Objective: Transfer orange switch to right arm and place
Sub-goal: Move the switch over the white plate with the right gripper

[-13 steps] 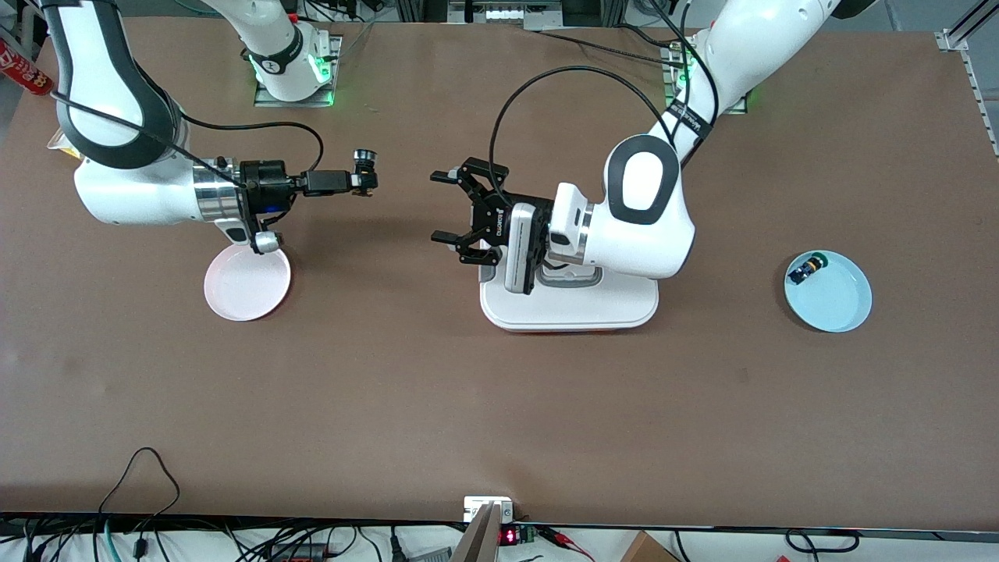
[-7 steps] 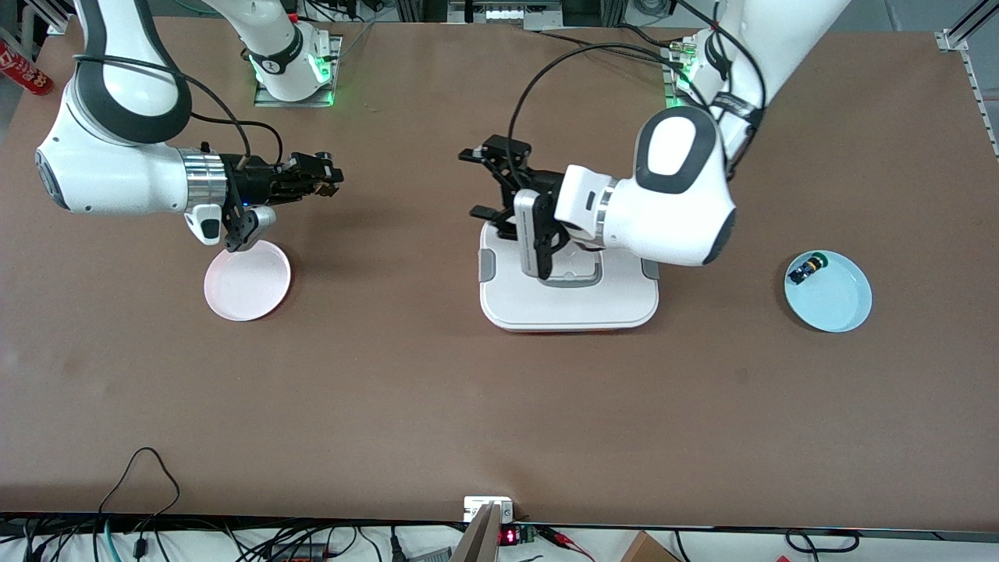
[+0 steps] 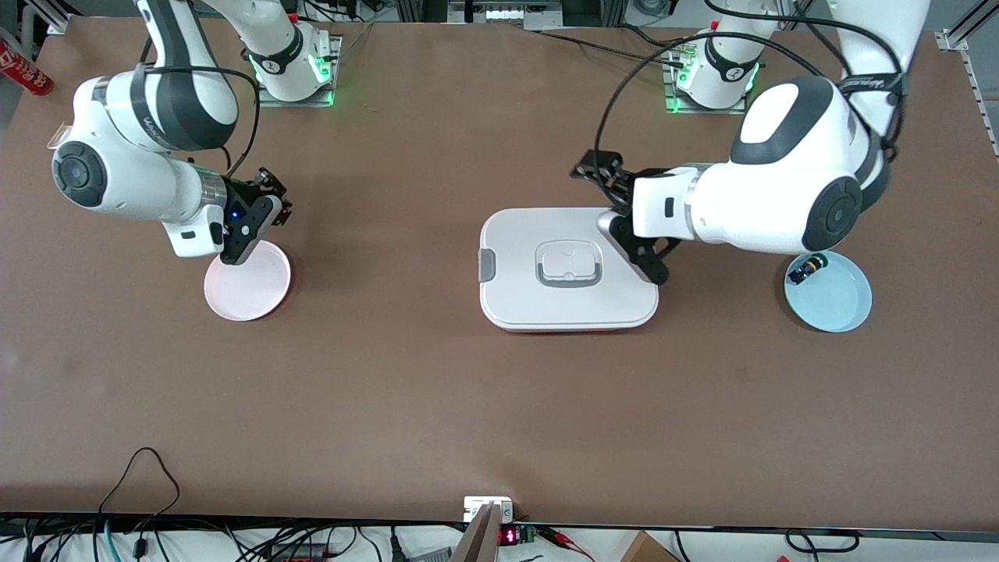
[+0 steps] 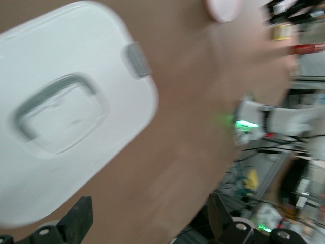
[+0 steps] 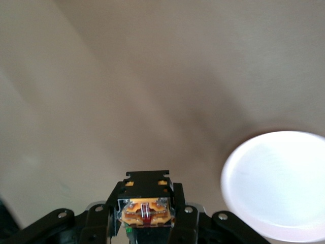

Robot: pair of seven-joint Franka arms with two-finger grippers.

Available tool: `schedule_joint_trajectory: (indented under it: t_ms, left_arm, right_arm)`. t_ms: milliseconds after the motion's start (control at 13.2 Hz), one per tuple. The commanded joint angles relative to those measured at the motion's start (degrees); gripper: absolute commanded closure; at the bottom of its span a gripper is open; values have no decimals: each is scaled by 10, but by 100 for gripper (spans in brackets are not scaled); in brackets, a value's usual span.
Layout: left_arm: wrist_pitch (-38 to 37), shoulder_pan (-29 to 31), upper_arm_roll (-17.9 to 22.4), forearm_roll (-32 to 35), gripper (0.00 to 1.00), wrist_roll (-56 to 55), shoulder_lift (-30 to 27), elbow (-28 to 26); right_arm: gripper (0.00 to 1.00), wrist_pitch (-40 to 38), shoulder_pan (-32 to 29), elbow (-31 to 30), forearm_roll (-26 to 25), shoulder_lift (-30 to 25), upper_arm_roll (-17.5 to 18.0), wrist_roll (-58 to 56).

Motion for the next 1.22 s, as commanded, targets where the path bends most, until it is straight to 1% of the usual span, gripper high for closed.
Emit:
schedule_joint_trajectory:
  t_ms: [0, 76, 228, 304, 380, 456, 532, 608, 760, 913, 1065, 1141]
  left_arm:
    - [-13, -2, 0, 152, 0, -38, -4, 8]
    - [-9, 0, 0, 215, 0, -45, -4, 8]
    - [-8, 8, 3, 257, 0, -48, -2, 11]
    - [-6, 9, 10, 285, 0, -46, -1, 14]
    - [-7, 13, 10, 314, 0, -50, -1, 30]
    - [-7, 24, 10, 319, 0, -55, -1, 48]
    - [-6, 31, 12, 324, 0, -67, 2, 65]
    - [-6, 34, 17, 325, 0, -85, 6, 70]
    - [-8, 37, 21, 324, 0, -122, 6, 69]
    - [-12, 39, 21, 325, 0, -182, 6, 71]
    - [-12, 56, 21, 325, 0, -184, 5, 71]
    - [-12, 61, 21, 324, 0, -182, 4, 73]
  right_arm:
    - [92, 48, -17, -2, -59, 16, 4, -89]
    - [92, 69, -33, -4, -62, 29, 4, -126]
    - [92, 114, -44, -16, -80, 44, 4, -202]
    - [92, 141, -53, -21, -112, 53, 4, -234]
    - [93, 150, -55, -21, -130, 62, 4, -248]
    - [94, 157, -60, -19, -152, 71, 4, -253]
    - [94, 171, -60, -21, -188, 74, 4, -254]
    - [94, 182, -60, -22, -205, 80, 4, -255]
    - [94, 192, -60, -22, -208, 96, 4, -255]
    - [94, 229, -66, -47, -210, 102, 4, -256]
    - [94, 288, -75, -69, -212, 116, 4, -272]
    - [94, 302, -75, -73, -212, 123, 4, -275]
